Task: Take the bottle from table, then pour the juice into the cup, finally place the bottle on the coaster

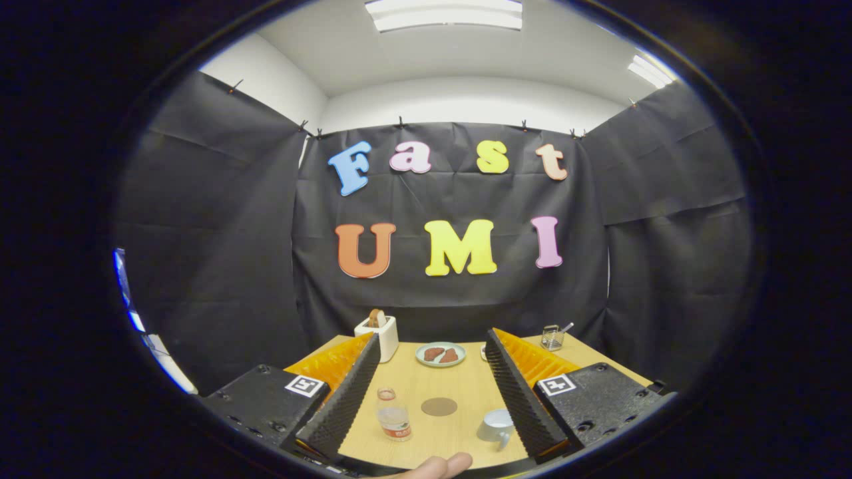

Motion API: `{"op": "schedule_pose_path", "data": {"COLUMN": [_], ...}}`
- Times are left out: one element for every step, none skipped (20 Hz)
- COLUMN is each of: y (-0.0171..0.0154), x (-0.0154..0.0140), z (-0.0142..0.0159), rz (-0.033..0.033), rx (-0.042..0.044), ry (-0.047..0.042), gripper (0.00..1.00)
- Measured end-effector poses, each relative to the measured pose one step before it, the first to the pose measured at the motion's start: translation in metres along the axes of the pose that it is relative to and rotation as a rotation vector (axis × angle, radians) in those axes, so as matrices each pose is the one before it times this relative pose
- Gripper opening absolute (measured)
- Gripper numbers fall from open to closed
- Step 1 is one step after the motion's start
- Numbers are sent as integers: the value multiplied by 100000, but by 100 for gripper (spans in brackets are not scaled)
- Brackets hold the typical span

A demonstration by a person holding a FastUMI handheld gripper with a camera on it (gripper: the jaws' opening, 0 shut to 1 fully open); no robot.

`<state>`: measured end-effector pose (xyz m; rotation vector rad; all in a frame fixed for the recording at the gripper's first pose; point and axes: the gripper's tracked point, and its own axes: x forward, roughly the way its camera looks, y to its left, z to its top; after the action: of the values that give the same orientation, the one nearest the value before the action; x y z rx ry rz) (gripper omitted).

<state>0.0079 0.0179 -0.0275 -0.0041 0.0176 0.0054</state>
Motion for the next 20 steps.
{"op": "schedule_pose_path", "data": {"y": [216, 49, 128, 282, 202, 386, 240, 300, 390, 235, 253, 248, 454, 347, 386, 326, 302, 277, 343, 363], "x": [211, 134, 154, 209, 163, 199, 173, 313, 228, 350, 403, 377, 451, 445, 411, 615, 547, 255, 238, 379], "z": [-432, -295, -57, -571, -621, -872, -819, -777, -617, -648, -879, -1380, -1260, -1220, -1084, -1139, -942, -879, -712, -696], "rz": [-237, -646, -237, -180, -39, 357, 116, 532, 305, 221, -121, 16, 412, 396, 391, 186, 167, 130, 205, 288], "rx": [-261, -366, 152, 254, 210, 132, 134, -120, -390, -331, -735, -501, -331, -286, -129, -20, -435, -524, -254, -9], "ry": [204, -702, -1119, -740, -7, 476, 694, 46, -677, -958, -524, 472, 1091, 1032, 853, 1188, 651, 283, -105, -173], "gripper": [100, 100, 100, 100, 100, 100, 100, 100, 100, 100, 100, 100, 100, 100, 100, 100, 100, 100, 100, 100]}}
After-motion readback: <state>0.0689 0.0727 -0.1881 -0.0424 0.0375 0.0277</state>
